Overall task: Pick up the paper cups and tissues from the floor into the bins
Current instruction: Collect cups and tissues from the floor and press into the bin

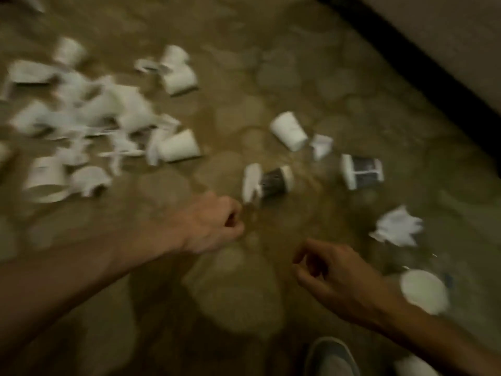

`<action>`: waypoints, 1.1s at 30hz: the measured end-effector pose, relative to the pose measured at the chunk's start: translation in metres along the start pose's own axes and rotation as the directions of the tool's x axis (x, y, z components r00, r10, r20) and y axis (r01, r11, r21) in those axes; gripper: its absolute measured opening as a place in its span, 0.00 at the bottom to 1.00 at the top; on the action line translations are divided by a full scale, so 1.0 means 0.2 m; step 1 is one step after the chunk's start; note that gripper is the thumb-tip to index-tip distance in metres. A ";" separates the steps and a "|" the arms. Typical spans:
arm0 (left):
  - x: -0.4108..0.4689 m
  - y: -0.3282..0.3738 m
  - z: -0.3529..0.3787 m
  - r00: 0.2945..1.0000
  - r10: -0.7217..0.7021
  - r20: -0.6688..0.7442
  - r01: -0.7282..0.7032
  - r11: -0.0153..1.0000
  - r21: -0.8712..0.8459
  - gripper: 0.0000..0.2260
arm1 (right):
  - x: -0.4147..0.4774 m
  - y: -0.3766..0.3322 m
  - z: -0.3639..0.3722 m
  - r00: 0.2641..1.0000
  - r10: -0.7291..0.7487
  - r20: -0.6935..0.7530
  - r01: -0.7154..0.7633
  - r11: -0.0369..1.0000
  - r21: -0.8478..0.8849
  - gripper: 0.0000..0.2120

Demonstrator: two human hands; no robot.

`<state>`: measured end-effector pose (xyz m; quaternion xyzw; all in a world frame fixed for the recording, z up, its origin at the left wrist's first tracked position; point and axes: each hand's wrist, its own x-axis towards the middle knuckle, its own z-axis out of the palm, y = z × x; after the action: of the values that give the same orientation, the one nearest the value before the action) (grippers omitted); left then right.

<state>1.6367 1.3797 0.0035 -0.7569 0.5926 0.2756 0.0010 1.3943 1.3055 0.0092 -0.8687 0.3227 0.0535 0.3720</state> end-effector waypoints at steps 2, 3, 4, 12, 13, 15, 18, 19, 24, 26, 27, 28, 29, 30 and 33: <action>0.18 0.19 0.19 0.996 0.090 0.007 -0.089 0.995 -0.054 0.14 | -0.12 0.20 -0.06 0.991 0.134 -0.028 -0.132 0.990 0.042 0.03; 0.24 0.27 0.27 0.992 0.125 0.000 -0.125 0.987 -0.102 0.14 | -0.17 0.28 -0.09 0.982 0.182 -0.060 -0.179 0.983 0.043 0.02; 0.30 0.35 0.34 0.989 0.148 -0.008 -0.147 0.978 -0.145 0.14 | -0.21 0.36 -0.11 0.969 0.225 -0.100 -0.224 0.974 0.029 0.03; 0.58 0.80 0.68 0.999 0.052 0.011 -0.031 0.730 -0.683 0.09 | -0.09 0.89 -0.33 0.875 0.339 -0.344 -0.398 0.910 -0.118 0.20; 0.62 0.85 0.71 0.998 0.032 0.048 0.012 0.695 -0.719 0.13 | -0.04 0.96 -0.35 0.878 0.377 -0.294 -0.426 0.896 -0.126 0.24; 0.71 0.94 0.75 0.992 0.023 0.124 0.083 0.622 -0.779 0.17 | 0.03 1.06 -0.37 0.874 0.450 -0.182 -0.473 0.874 -0.109 0.30; 0.80 1.04 0.80 0.981 0.024 0.193 0.153 0.521 -0.840 0.20 | 0.09 1.17 -0.34 0.868 0.492 -0.064 -0.496 0.866 -0.065 0.33; 0.82 1.06 0.80 0.978 0.015 0.208 0.173 0.500 -0.849 0.20 | 0.10 1.19 -0.33 0.868 0.495 -0.045 -0.497 0.865 -0.072 0.33; 0.87 1.08 0.85 0.967 -0.046 0.251 0.254 0.285 -0.924 0.08 | 0.15 1.21 -0.32 0.893 0.443 -0.078 -0.442 0.897 0.024 0.14; 0.87 1.08 0.83 0.970 -0.060 0.234 0.241 0.179 -0.954 0.04 | 0.15 1.19 -0.33 0.890 0.453 -0.059 -0.442 0.886 0.137 0.08; 0.87 1.09 0.81 0.970 -0.064 0.236 0.243 0.130 -0.961 0.04 | 0.14 1.18 -0.34 0.888 0.456 -0.062 -0.436 0.876 0.207 0.07; 0.87 1.09 0.79 0.966 -0.069 0.248 0.254 0.083 -0.964 0.05 | 0.14 1.16 -0.35 0.887 0.457 -0.068 -0.422 0.860 0.285 0.06; 0.86 1.10 0.77 0.959 -0.061 0.276 0.278 0.026 -0.960 0.10 | 0.13 1.14 -0.36 0.887 0.456 -0.070 -0.405 0.843 0.355 0.06; 0.86 1.11 0.75 0.948 -0.046 0.314 0.312 -0.041 -0.949 0.16 | 0.13 1.12 -0.37 0.891 0.449 -0.063 -0.390 0.829 0.401 0.06; 0.85 1.14 0.68 0.931 -0.012 0.366 0.356 -0.202 -0.912 0.24 | 0.14 1.04 -0.38 0.919 0.389 0.055 -0.363 0.787 0.500 0.01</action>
<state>1.4007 1.2049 -0.1085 -0.5277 0.0463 0.7076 -0.4677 1.2800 1.1319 -0.0739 -0.6615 0.5012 0.0187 0.5575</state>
